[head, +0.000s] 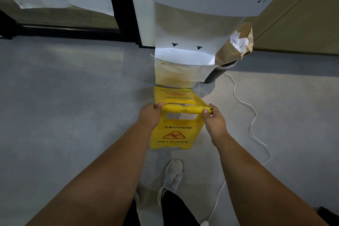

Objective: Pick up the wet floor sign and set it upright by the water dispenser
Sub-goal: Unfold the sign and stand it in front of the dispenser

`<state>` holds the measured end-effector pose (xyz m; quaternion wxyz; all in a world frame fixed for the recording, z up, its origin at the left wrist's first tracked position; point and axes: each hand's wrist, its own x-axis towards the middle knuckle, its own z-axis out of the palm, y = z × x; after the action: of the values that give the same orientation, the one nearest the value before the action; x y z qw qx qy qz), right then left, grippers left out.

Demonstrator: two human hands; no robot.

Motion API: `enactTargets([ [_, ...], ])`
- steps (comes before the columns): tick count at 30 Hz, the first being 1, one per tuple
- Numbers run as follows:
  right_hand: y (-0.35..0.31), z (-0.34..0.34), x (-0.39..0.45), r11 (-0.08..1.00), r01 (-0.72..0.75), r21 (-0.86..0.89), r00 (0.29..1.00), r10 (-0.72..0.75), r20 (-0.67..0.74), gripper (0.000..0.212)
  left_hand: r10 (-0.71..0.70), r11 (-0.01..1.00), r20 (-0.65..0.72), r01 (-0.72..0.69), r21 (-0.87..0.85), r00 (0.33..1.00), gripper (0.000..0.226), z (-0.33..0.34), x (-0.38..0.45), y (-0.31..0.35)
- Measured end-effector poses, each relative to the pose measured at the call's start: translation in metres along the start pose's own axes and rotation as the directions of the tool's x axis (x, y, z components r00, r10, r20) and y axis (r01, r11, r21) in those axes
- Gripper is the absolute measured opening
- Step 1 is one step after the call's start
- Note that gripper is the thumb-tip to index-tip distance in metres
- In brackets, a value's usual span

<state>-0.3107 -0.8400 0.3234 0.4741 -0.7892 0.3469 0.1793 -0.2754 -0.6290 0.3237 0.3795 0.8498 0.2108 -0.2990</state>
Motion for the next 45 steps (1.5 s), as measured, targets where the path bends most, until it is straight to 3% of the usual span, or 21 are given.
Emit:
enactTargets([
  [18,0.001,-0.007,0.001,0.996,0.008,-0.088,1.000,-0.010,-0.024,0.047,0.052,0.997,0.071,-0.056,0.052,0.996,0.053,0.000,-0.002,0.002],
  [35,-0.006,-0.004,-0.002,0.988,0.028,-0.153,1.000,-0.027,0.008,0.047,-0.023,0.996,0.085,0.016,0.085,0.996,0.052,0.001,-0.002,0.006],
  [41,-0.009,-0.002,0.001,0.980,0.017,-0.197,1.000,-0.016,0.006,0.042,-0.028,0.999,0.118,0.023,0.048,0.993,0.042,0.001,-0.004,0.006],
  [45,-0.012,-0.002,-0.002,0.980,-0.016,-0.200,1.000,0.020,0.017,0.055,0.010,0.999,0.139,-0.016,0.040,0.990,0.040,-0.001,-0.005,0.004],
])
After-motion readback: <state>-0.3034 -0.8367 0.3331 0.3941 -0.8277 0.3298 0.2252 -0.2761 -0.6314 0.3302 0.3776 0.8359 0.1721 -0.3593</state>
